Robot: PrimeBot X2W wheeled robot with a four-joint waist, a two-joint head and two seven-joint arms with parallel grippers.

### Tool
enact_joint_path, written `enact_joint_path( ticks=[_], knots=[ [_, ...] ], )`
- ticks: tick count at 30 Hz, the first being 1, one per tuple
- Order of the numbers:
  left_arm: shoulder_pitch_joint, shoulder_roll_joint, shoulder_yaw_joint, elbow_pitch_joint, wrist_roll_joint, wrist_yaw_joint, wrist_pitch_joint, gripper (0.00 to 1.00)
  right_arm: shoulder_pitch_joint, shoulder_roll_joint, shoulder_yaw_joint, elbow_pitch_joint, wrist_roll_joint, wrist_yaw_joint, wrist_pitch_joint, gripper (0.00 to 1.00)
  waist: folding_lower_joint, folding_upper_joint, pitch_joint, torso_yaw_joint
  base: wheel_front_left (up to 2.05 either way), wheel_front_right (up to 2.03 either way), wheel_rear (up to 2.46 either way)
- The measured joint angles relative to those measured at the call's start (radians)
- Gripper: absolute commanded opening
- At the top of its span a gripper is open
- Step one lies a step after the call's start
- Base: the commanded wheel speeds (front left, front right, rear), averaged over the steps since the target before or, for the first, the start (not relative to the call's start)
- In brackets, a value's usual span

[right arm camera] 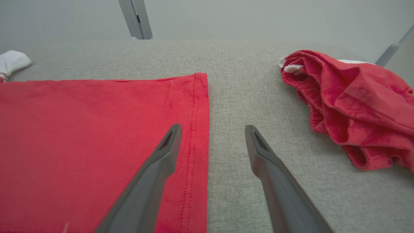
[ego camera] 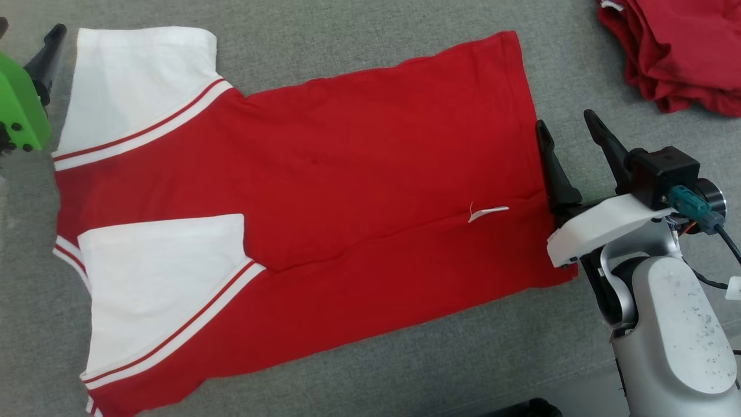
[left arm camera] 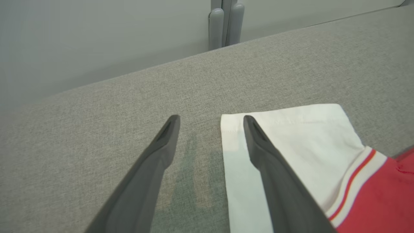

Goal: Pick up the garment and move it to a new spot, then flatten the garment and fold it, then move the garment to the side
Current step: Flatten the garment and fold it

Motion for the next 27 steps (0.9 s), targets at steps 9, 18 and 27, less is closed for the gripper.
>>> enact_joint_path(
  ticks=[9, 18, 27],
  knots=[
    [-0.024, 0.014, -0.03, 0.06, -0.056, 0.0, 0.008, 1.0, -0.018, 0.001, -0.001, 0.03, 0.011, 0.0, -0.028, 1.0, 0.0001, 0.0, 0.072, -0.054, 0.0, 0.0, 0.0],
    [-0.04, 0.023, -0.087, 0.028, -0.117, 0.0, 0.026, 0.91, -0.041, 0.001, 0.008, 0.042, 0.016, 0.0, -0.036, 1.0, 0.0, 0.0, 0.085, -0.063, 0.0, 0.0, 0.0],
    [-0.064, 0.018, -0.136, 0.04, -0.122, 0.0, 0.007, 0.0, -0.068, 0.001, 0.026, 0.064, 0.016, 0.0, -0.039, 1.0, 0.0, 0.0, 0.09, -0.071, 0.0, 0.0, 0.0]
  ],
)
